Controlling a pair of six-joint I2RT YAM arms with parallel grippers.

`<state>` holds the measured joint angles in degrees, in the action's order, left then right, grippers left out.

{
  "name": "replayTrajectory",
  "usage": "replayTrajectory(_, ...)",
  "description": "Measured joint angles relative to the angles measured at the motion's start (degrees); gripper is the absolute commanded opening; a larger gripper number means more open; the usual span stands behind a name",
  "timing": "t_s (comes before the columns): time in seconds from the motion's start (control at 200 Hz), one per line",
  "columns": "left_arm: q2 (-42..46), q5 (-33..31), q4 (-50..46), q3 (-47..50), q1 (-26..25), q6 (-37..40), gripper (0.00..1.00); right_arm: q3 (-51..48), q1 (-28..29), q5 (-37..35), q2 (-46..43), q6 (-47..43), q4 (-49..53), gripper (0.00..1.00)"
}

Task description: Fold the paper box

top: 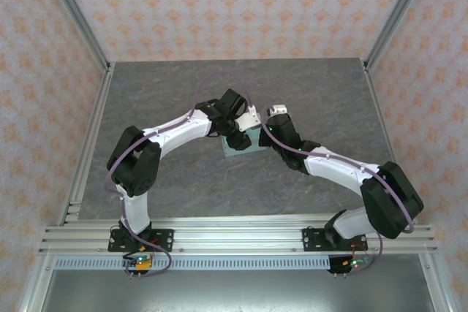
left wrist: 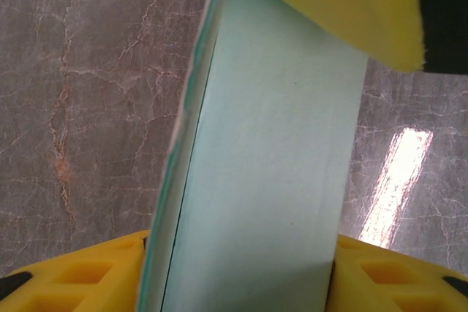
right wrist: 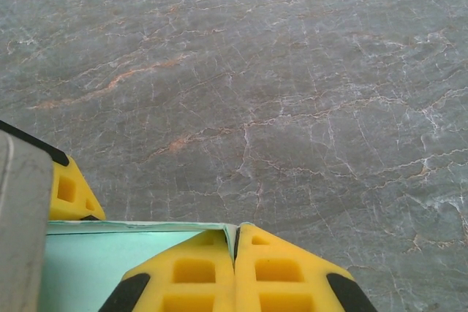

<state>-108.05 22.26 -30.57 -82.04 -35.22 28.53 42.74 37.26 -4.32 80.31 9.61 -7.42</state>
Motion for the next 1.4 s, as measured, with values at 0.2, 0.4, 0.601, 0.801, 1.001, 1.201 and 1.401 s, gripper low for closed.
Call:
replayTrajectory(0.2,0.0,-0.04,0.15,0.0,0.28,0.0,0.55,-1.25,-0.07,-0.04,0.68,-0.44,-3.52,0.04)
replayTrajectory(0.4,0.0,0.37,0.81,0.02,0.81,1.07,0.56,-2.47,-2.16,3.72,1.2,-1.73,-7.08,0.08)
replayTrajectory(0.601,-0.02,0.87,2.03,0.0,0.9,1.49,0.55,-1.86,-5.35,9.84,1.49,-3.19,-6.93,0.08)
replayTrajectory(0.801,-0.02,0.85,2.12,0.02,1.27,1.46,0.55,-0.96,-5.97,11.91,2.82,-2.75,-7.48,0.07)
replayTrajectory(1.001,0.04,0.44,2.6,0.46,1.27,1.22,0.55,-1.46,-4.9,9.75,3.06,-1.68,-8.92,0.07)
replayTrajectory(1.201,0.26,-0.07,3.02,1.27,1.25,1.55,0.54,-1.49,-4.07,8.59,1.46,-3.72,-6.16,0.11)
replayTrajectory(1.401,0.26,-0.46,3.04,1.27,1.09,1.99,0.54,0.52,-5.88,13.22,1.51,-5.38,-2.43,0.1)
